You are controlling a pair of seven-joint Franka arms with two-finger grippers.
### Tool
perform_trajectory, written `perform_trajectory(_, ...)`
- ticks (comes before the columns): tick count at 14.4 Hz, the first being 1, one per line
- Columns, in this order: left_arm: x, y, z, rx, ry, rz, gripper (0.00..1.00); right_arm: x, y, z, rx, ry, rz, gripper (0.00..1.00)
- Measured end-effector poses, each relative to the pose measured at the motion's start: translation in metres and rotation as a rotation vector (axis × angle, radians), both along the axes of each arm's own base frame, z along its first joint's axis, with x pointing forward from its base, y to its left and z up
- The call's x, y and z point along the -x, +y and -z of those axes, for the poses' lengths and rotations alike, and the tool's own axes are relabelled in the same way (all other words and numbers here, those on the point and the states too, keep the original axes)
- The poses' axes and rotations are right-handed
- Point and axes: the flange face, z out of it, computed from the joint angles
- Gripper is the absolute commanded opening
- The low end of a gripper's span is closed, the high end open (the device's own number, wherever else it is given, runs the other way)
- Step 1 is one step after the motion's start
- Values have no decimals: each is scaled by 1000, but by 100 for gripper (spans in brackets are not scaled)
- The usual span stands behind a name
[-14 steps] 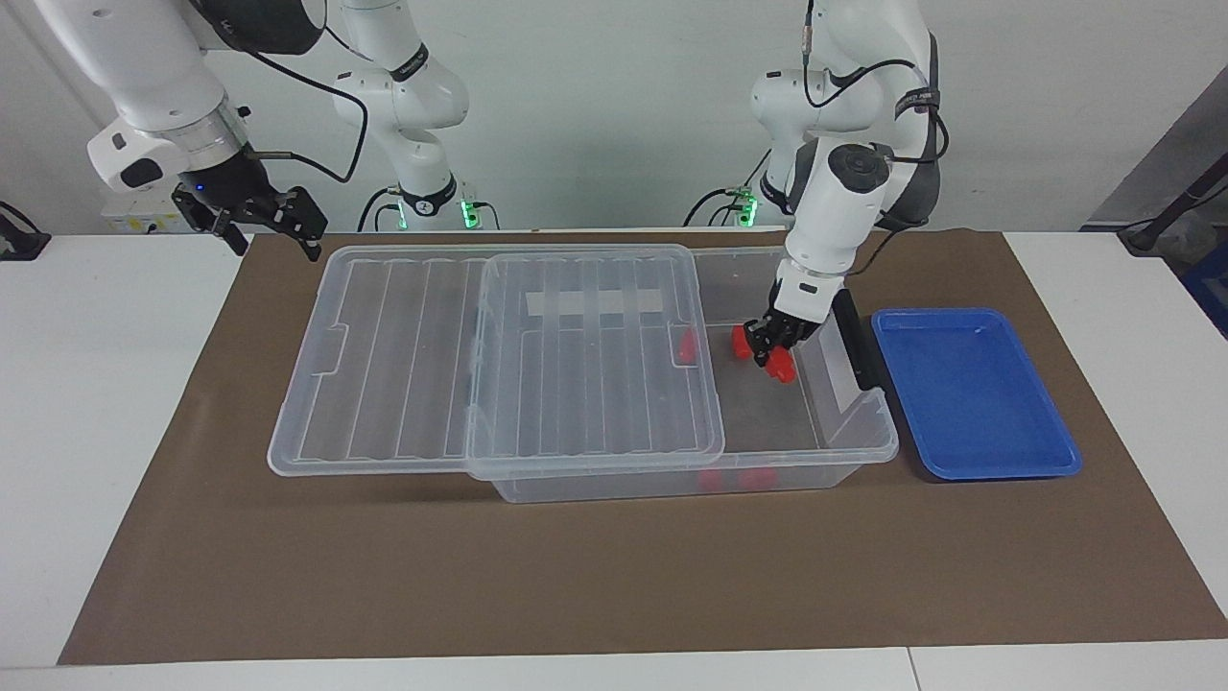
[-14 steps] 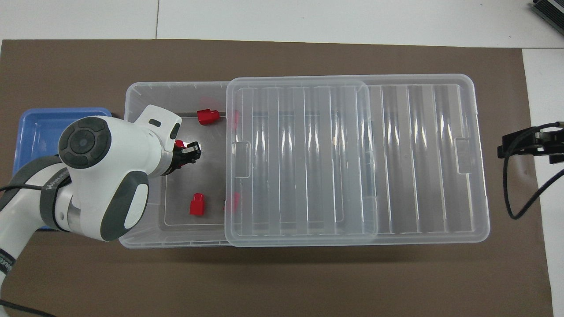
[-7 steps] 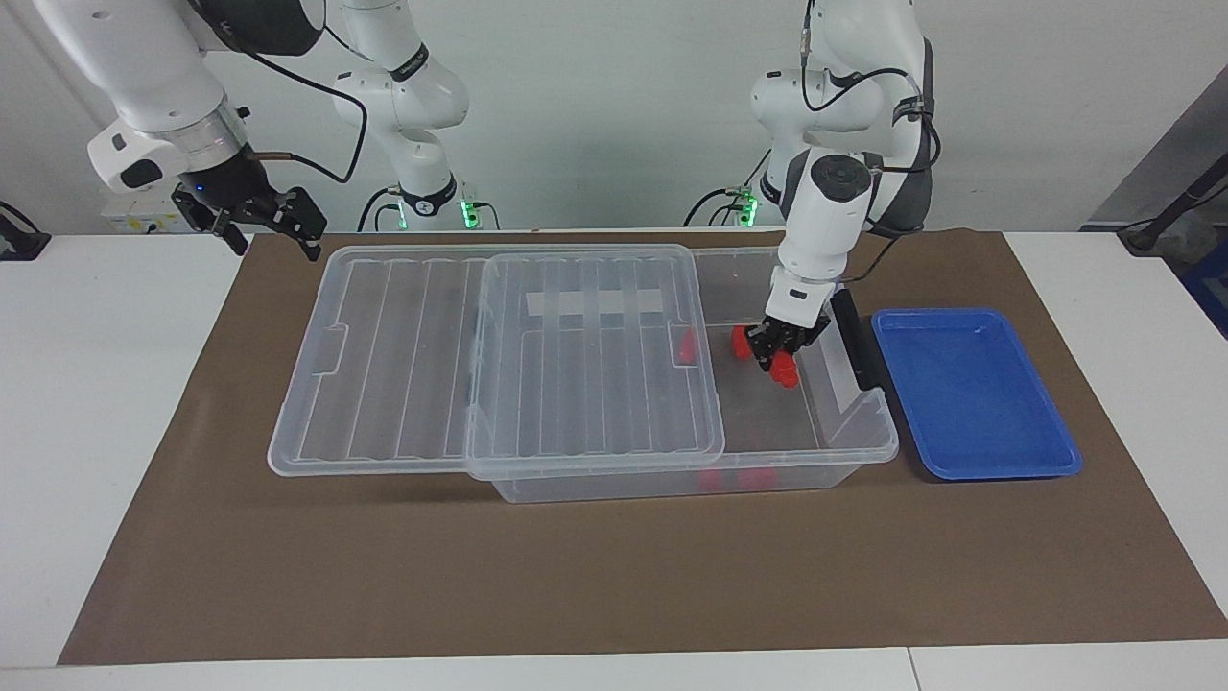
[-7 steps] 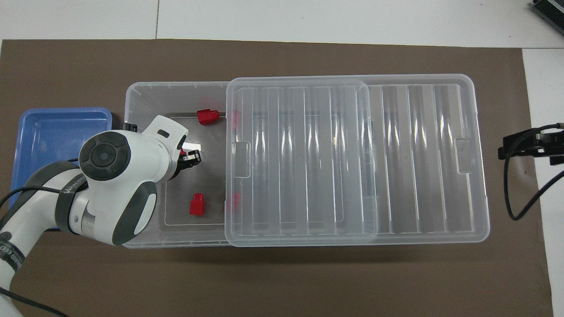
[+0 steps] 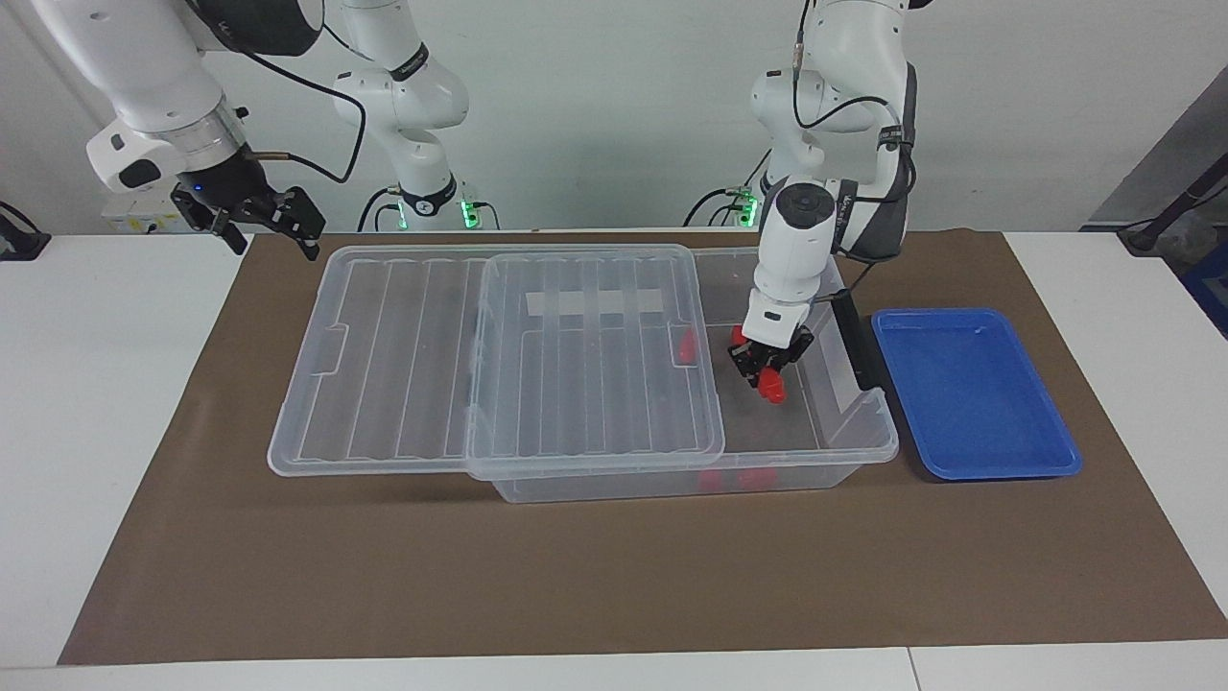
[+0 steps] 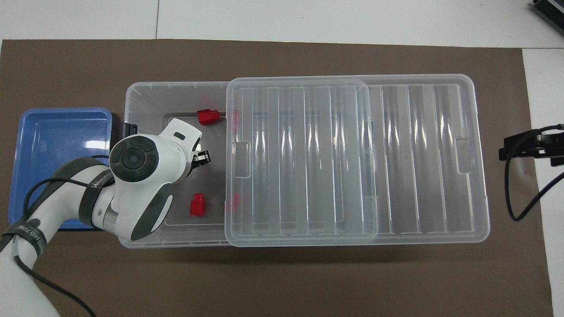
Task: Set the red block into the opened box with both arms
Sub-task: 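Lower the red block into the box and open the left gripper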
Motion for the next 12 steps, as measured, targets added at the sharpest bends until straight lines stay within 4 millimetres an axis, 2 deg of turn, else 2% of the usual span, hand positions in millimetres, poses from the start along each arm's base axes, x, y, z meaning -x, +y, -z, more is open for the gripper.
perform_trajectory(7,-7,0,35,-17,-2,30,0,0,-1,1,0,3,2,100)
perform_trajectory(12,-11,2,44,-12,-10,28,0,0,-1,1,0,3,2,100)
